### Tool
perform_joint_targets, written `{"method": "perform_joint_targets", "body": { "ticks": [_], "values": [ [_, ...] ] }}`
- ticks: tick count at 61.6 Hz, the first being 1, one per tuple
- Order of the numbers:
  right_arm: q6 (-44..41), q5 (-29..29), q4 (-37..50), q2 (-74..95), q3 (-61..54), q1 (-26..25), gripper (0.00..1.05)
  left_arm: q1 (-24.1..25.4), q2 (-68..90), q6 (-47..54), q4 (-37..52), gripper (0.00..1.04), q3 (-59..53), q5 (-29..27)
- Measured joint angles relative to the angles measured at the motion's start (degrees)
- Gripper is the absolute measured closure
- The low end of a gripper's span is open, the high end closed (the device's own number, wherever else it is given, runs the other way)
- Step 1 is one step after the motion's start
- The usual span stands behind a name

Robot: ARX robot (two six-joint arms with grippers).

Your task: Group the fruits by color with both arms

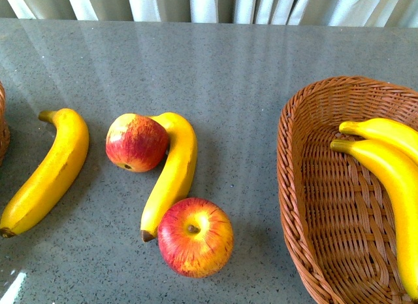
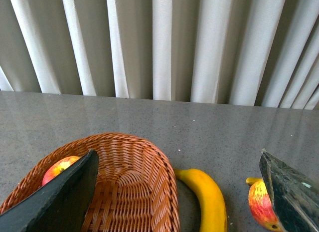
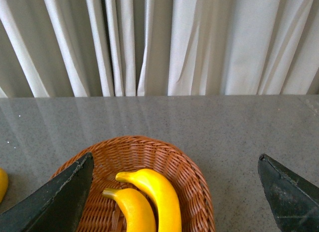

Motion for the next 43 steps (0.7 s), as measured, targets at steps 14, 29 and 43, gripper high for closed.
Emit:
{"method": "perform_joint_targets", "body": {
  "ticks": [14, 29, 43],
  "values": [
    [-0.02, 0.00, 0.00, 0.00, 0.00, 0.00, 0.09, 0.00, 0.00, 0.00, 0.00, 0.09, 0.00, 0.00],
    [0.00, 0.00, 0.00, 0.00, 0.00, 0.00, 0.09, 0.00, 0.00, 0.00, 0.02, 0.09, 0.00, 0.00],
    [0.00, 0.00, 0.00, 0.00, 0.00, 0.00, 0.09, 0.00, 0.00, 0.00, 0.00, 0.09, 0.00, 0.00]
  ]
}}
